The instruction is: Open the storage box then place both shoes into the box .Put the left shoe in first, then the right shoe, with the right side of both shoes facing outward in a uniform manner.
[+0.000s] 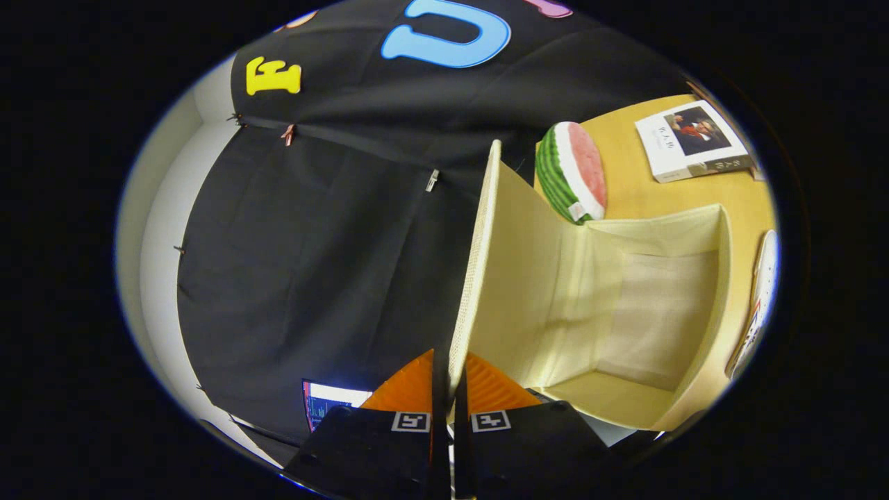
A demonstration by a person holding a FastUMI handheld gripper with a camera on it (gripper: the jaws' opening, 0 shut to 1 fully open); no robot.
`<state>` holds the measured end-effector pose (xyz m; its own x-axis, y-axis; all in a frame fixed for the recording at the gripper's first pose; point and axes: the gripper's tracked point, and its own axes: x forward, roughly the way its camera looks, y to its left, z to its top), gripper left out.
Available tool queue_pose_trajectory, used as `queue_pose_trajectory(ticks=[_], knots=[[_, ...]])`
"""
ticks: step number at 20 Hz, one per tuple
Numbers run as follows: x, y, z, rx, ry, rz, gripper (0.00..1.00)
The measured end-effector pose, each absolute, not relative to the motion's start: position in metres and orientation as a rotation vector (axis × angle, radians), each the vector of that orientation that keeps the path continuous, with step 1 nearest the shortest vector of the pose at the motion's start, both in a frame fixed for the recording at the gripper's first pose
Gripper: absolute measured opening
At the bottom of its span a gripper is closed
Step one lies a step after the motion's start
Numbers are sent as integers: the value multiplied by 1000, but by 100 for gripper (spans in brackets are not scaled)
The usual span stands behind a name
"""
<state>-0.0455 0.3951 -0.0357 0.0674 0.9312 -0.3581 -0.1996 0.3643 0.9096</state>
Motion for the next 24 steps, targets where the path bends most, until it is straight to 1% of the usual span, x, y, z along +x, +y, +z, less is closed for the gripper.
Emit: queue_pose_trajectory(ticks=[4,9,13,18,22,24], knots=[[-57,451,-42,748,1204,1054,7],[-61,500,-61,692,1238,1052,7],[-71,515,-72,625,1247,1064,7],[-63,521,-75,633,1229,1011,8],[-42,499,-94,540,1140,934,68],[-39,480,-85,508,1100,924,97]])
